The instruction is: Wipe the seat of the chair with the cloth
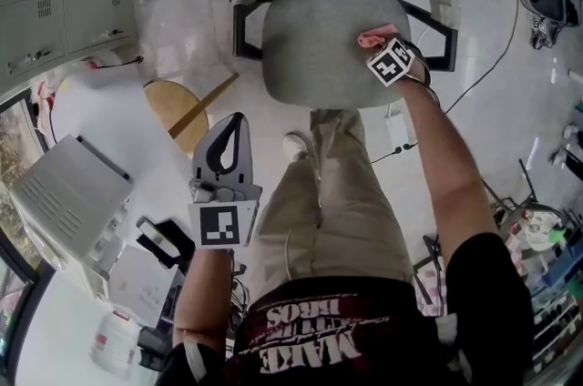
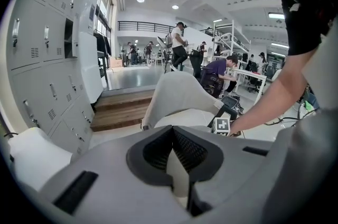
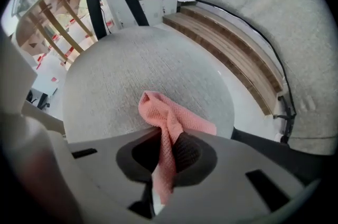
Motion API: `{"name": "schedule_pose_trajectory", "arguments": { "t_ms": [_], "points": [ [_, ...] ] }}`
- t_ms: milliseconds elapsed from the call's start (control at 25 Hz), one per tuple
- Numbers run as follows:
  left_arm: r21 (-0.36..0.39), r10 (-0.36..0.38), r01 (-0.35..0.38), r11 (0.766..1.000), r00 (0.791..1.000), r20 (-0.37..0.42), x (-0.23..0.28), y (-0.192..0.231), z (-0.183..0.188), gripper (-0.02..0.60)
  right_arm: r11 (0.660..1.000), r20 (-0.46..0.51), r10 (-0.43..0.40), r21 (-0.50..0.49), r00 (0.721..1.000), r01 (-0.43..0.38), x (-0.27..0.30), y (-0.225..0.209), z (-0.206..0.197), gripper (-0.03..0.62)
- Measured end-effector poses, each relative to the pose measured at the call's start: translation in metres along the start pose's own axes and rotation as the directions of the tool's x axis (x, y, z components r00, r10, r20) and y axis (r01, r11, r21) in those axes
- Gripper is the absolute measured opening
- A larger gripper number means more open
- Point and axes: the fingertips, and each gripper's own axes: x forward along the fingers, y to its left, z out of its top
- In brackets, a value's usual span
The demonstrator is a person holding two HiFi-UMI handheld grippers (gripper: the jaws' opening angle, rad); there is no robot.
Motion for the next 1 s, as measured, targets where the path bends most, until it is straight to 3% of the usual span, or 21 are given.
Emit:
{"name": "schedule_pose_trajectory", "arguments": {
  "t_ms": [80, 160, 400, 560, 760, 1000],
  "points": [
    [0.0, -0.003, 0.003, 1.0, 1.0, 0.003, -0.002, -0.003, 0.001, 0.006, 0.999, -0.012, -0.052, 0.011, 0.999, 0.052, -0.008, -0.001, 0.003, 0.032],
    [0.005, -0.006, 0.006, 1.0, 1.0, 0.005, -0.005, -0.004, 0.0, 0.005, 0.999, 0.043, -0.042, 0.0, 0.998, 0.042, -0.018, 0.021, 0.022, 0.032],
    [0.004, 0.0, 0.0, 1.0, 1.0, 0.004, -0.02, -0.002, -0.007, 0.006, 0.975, 0.19, 0.152, -0.188, 0.97, -0.116, -0.029, 0.162, 0.1, 0.032],
    [0.014, 0.009, -0.009, 1.0, 1.0, -0.005, -0.031, 0.001, -0.018, 0.006, 0.954, 0.179, 0.244, -0.221, 0.953, -0.203, -0.016, 0.222, 0.124, 0.032],
    [0.02, 0.018, -0.018, 1.0, 1.0, -0.004, -0.044, 0.007, -0.027, 0.006, 0.961, 0.181, 0.249, -0.169, 0.952, -0.219, -0.011, 0.212, 0.116, 0.031],
    [0.043, 0.01, -0.011, 0.999, 1.0, 0.029, -0.058, 0.0, -0.013, 0.006, 0.983, 0.098, 0.161, -0.099, 0.982, -0.152, -0.01, 0.16, 0.041, 0.032]
  ]
}}
